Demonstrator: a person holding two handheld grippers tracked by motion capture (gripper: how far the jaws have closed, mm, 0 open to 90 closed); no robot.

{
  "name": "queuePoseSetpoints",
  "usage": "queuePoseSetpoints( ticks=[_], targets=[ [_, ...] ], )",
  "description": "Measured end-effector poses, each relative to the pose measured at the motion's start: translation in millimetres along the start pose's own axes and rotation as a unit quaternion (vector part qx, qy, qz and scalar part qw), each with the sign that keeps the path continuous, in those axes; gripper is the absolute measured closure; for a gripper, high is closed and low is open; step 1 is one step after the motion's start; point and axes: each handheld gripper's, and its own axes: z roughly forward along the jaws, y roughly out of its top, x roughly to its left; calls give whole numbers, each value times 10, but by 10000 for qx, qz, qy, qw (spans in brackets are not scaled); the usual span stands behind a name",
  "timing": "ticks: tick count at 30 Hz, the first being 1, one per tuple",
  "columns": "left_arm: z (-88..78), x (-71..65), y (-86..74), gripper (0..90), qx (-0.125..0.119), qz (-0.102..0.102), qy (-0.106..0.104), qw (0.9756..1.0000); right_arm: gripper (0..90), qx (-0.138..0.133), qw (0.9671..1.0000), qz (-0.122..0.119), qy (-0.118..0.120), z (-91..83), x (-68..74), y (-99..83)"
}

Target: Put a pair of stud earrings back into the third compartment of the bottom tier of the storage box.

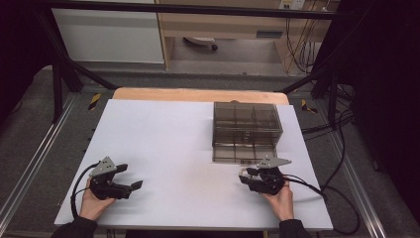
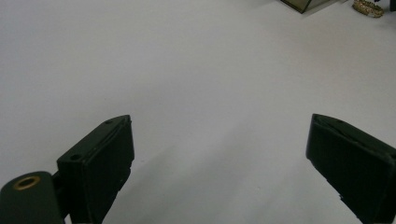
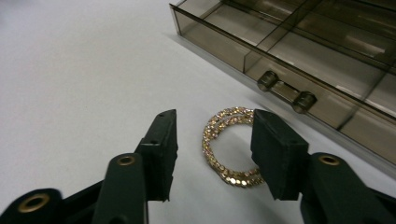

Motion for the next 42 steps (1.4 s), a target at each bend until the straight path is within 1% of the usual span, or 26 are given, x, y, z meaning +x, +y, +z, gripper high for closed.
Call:
queuePoseSetpoints(
  ticks=[2,3,5,8,15,18,22,30,31,34,35,38,41,42],
  targets=[
    [-2,0,-1,76,-5,-7,-1,10000,572,16,10000,14,6,13,1,2],
    [-3,1,0,76,-6,-8,0,10000,621,37,10000,22,-13,39,-4,0],
    [-4,3,-1,76,-11,-12,-1,10000,663,48,10000,24,-2,43,-5,0],
    [1,2,-1,76,4,-14,-1,10000,694,43,10000,50,2,48,0,-2],
    [2,1,-2,76,16,0,-1,10000,753,148,9999,60,-10,94,2,-12],
    [1,2,-2,76,13,-6,1,10000,797,178,9998,55,-64,112,4,-21],
    [3,0,-1,76,22,4,0,10000,839,187,9998,89,-29,109,7,-20],
    [0,0,-2,77,19,7,1,10000,856,179,9997,181,31,81,12,-7],
    [1,0,-2,77,18,6,-2,10000,857,184,9997,147,3,69,15,3],
    [1,-1,-2,77,22,6,1,10000,858,175,9998,124,18,57,32,20],
    [1,-1,-2,77,24,9,3,10000,859,145,9999,58,9,51,47,33],
    [0,-2,-2,77,21,8,1,10000,859,136,9999,29,7,32,65,52],
    [0,-2,-2,77,23,7,0,10000,859,114,9999,29,7,13,65,61],
    [0,-2,-3,77,23,7,0,10000,859,97,9999,78,3,-10,65,69]
  ],
)
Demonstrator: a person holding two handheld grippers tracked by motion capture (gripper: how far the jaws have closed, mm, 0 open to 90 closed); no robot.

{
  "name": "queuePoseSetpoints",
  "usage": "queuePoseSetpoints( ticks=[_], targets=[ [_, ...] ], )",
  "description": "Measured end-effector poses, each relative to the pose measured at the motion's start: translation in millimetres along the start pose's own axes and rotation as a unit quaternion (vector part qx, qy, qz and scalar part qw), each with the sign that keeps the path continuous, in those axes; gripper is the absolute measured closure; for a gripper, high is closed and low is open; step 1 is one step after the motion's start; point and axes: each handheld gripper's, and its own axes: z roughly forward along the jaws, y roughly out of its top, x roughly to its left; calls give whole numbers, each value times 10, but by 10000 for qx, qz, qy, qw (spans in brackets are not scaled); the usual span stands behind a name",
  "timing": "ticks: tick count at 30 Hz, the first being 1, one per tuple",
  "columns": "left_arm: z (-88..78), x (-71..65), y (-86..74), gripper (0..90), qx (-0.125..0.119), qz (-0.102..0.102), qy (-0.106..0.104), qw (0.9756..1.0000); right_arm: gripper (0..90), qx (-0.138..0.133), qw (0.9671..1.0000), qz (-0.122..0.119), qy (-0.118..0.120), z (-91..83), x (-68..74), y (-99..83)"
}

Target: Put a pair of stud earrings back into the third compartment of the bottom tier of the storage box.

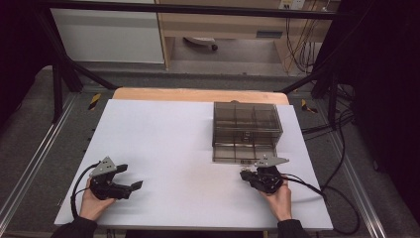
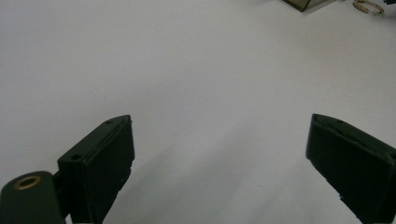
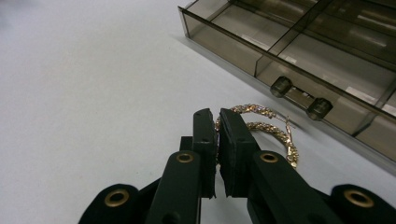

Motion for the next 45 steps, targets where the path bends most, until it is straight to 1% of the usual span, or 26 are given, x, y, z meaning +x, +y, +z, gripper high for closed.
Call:
queuePoseSetpoints(
  ticks=[1,9,10,14,21,33,35,36,39,45],
  targets=[
    [0,0,0,77,1,0,-2,10000,859,-26,10000,-29,-8,-8,-6,2],
    [2,-2,0,77,8,5,-3,10000,859,-61,10000,-26,-47,-66,-23,17],
    [2,-1,-1,77,8,1,-5,10000,859,-76,10000,9,-56,-81,-23,22],
    [4,-3,0,77,11,5,-5,10000,859,-81,9999,-16,-80,-108,-39,32],
    [5,-6,0,77,15,11,-12,10000,859,-126,9998,20,-137,-156,-62,46],
    [9,-6,0,77,17,3,-8,10000,859,-187,9995,93,-251,-234,-148,59],
    [9,-5,0,77,18,1,-9,10000,859,-204,9993,135,-282,-255,-167,63],
    [9,-5,0,77,17,0,-11,10000,859,-211,9992,104,-311,-263,-179,64],
    [11,-7,0,77,18,1,-5,10000,859,-235,9991,115,-331,-277,-195,72],
    [11,-5,1,77,17,0,0,10000,860,-229,9986,141,-452,-301,-240,103]
  ],
)
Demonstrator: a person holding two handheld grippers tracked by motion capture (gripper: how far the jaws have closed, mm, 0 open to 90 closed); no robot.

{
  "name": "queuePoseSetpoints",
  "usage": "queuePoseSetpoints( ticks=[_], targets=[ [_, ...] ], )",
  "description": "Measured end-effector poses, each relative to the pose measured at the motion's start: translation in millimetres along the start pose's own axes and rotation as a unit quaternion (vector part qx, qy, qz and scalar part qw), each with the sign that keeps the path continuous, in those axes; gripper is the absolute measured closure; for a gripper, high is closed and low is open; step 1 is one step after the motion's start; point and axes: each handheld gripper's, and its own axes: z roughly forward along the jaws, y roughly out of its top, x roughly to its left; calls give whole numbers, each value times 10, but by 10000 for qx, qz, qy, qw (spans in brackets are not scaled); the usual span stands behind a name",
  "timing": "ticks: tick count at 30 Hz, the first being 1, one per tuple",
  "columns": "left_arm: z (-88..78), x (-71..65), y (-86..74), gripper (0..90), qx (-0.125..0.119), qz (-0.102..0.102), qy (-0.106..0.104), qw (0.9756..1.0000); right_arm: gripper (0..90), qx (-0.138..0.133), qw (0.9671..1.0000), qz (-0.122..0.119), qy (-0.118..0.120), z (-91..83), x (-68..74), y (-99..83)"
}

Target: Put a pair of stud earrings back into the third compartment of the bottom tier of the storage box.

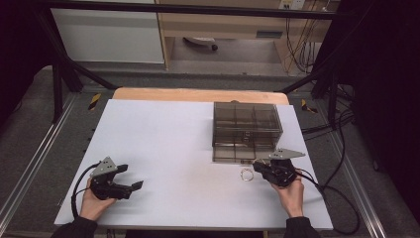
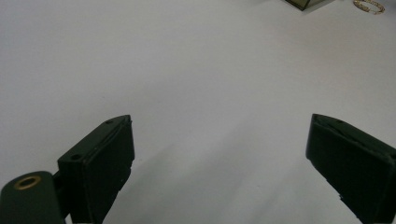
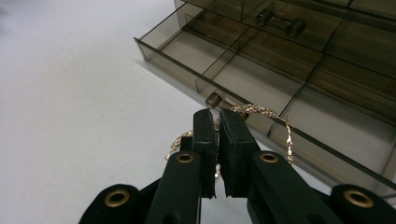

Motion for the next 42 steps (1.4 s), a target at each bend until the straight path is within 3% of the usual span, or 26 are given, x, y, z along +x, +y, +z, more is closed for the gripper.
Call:
queuePoseSetpoints(
  ticks=[18,27,42],
  targets=[
    [5,-1,0,77,13,5,-6,10000,861,-7,9995,134,-286,59,-200,112],
    [6,-1,0,77,21,8,-6,10000,860,74,9984,265,-498,211,-357,180],
    [14,-2,-2,77,36,11,-5,10000,858,232,9972,433,-560,399,-537,136]
  ],
)
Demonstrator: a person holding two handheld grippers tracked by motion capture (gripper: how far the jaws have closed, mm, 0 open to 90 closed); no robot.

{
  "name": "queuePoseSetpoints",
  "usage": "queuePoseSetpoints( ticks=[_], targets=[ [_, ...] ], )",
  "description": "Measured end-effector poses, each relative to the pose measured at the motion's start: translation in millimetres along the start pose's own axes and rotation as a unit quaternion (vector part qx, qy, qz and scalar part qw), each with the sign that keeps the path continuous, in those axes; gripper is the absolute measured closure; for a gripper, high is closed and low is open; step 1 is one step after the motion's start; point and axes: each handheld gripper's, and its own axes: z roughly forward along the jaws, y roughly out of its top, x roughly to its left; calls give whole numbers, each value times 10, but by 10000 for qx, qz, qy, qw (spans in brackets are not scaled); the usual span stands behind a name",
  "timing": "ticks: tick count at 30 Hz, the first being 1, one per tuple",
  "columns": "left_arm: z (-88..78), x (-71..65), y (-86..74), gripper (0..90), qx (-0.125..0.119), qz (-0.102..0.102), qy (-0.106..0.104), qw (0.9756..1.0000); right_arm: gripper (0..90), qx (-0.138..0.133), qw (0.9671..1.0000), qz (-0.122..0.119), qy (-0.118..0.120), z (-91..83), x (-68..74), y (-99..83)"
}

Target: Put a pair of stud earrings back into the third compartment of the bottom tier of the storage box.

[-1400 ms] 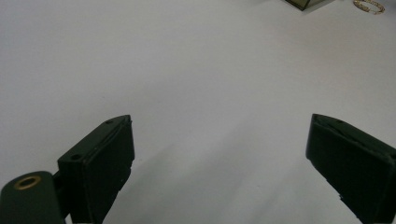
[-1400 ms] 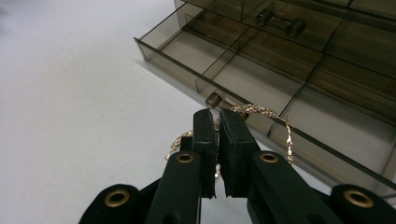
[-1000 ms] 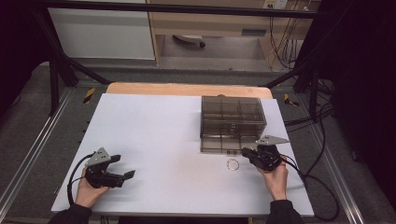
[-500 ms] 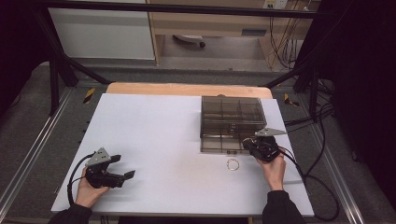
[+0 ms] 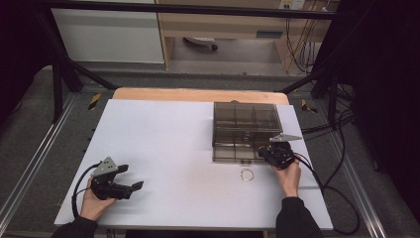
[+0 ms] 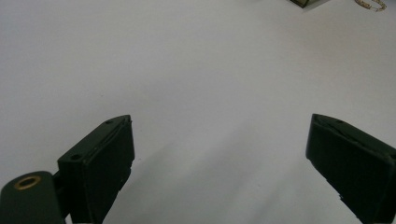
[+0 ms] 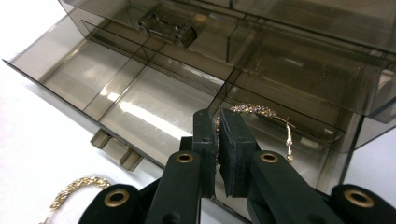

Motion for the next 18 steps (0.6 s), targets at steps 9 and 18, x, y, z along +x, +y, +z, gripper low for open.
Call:
queuePoseSetpoints(
  ticks=[9,18],
  targets=[
    [1,-1,0,77,1,3,-3,10000,817,-22,10000,4,-19,33,-15,-19],
    [2,-1,1,77,14,11,0,10000,675,-240,9997,-3,79,-137,15,-26]
  ],
)
